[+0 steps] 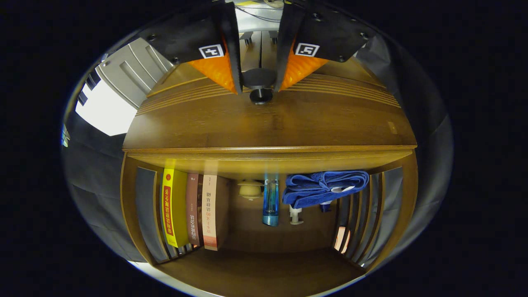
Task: Pull open the drawer, take out the items inside it, and place them on the countertop above the cabinet.
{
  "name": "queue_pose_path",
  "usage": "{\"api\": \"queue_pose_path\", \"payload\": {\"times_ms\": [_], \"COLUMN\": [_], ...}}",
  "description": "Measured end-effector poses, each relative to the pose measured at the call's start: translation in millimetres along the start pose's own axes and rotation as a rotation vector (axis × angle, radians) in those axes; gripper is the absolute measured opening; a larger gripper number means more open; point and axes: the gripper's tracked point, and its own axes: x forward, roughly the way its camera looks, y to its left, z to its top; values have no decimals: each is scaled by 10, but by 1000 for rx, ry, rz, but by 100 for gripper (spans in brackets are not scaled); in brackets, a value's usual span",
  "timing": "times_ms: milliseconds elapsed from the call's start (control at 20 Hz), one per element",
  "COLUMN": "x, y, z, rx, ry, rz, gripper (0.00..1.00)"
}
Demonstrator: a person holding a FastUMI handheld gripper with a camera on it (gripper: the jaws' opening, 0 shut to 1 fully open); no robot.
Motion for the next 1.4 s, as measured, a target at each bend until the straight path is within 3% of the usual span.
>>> {"api": "queue_pose_path", "payload": {"times_ms": [1400], "x": [-980], "y": [-94], "z": [-217], "rx": [-14], "ry": [56], "rz": [37], "gripper": [46]}}
